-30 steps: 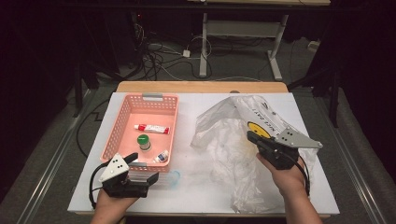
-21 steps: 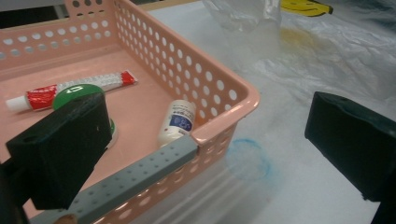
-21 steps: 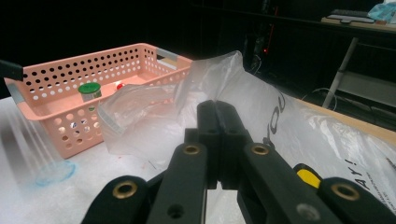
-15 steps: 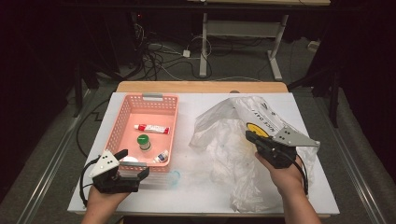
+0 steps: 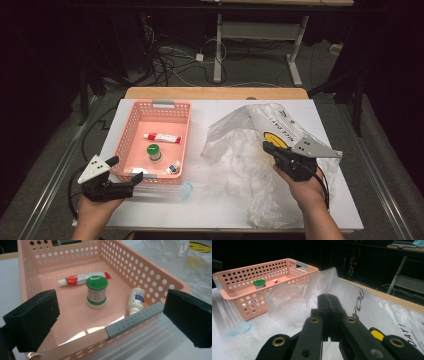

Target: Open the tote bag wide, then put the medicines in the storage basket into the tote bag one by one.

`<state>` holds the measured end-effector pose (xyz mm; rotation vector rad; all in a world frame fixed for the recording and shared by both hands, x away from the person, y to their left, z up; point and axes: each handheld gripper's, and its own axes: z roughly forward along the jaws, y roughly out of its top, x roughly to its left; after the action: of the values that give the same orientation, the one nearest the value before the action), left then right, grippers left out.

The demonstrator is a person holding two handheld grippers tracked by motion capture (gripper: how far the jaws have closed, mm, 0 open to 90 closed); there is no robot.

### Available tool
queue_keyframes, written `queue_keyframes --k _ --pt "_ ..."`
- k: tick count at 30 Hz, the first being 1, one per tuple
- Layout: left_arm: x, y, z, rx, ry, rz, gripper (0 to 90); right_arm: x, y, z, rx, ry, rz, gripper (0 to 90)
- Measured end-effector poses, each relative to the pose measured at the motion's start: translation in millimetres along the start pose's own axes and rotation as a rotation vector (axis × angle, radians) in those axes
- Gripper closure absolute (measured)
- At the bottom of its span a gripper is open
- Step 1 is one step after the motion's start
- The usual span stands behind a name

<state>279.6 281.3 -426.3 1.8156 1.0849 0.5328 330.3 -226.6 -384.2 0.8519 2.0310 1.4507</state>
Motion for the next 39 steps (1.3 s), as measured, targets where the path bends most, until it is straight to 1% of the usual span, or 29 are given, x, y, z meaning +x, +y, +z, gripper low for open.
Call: queue_keyframes --k 4,7,10,13,15,18,22,24,26,29,30,34,39 --pt "3.2 0.4 2.2 -0.003 -0.003 -0.016 0.1 0.4 0.6 -0.5 -0.002 0.003 -0.009 90.0" --pt "4.5 3.9 3.3 -0.011 -0.009 -0.028 0.1 0.7 0.5 -0.1 0.001 0.003 -0.005 90.0" --pt "5.6 11.3 5.6 -0.018 -0.018 -0.052 0.2 1.7 -1.0 2.2 0.012 0.004 -0.005 90.0" --pt "4.1 20.7 9.1 -0.014 -0.027 -0.045 2.8 3.9 -1.7 4.8 0.021 0.011 -0.009 90.0" --pt "3.6 27.6 10.8 -0.02 -0.04 -0.047 5.7 5.9 -0.8 5.3 0.019 0.018 -0.016 90.0" --pt "4.8 39.2 13.6 -0.034 -0.059 -0.037 14.8 7.1 0.0 5.3 0.016 0.022 -0.02 90.0" --pt "11.7 49.7 23.7 -0.039 -0.076 -0.064 19.9 5.4 -1.1 4.5 0.016 0.021 -0.018 90.0" --pt "15.2 53.0 31.3 -0.024 -0.068 -0.069 23.5 4.6 -1.4 3.1 0.018 0.02 -0.02 90.0" --pt "18.6 56.3 39.9 -0.002 -0.059 -0.081 29.9 3.9 -1.6 1.3 0.016 0.016 -0.015 90.0" --pt "22.4 63.3 53.1 0.041 -0.005 -0.091 38.5 1.9 -2.2 -1.2 0.009 0.015 -0.006 90.0" --pt "24.1 65.6 56.7 0.05 0.005 -0.101 43.1 1.6 -2.3 -1.6 0.01 0.014 -0.007 90.0" --pt "30.5 73.4 68.5 0.07 -0.002 -0.118 57.6 -0.3 -2.1 -3.3 0.005 0.011 -0.003 90.0" --pt "42.5 81.8 84.5 0.109 -0.031 -0.148 75.3 -0.5 -2.3 -2.7 0.005 0.013 -0.002 90.0"
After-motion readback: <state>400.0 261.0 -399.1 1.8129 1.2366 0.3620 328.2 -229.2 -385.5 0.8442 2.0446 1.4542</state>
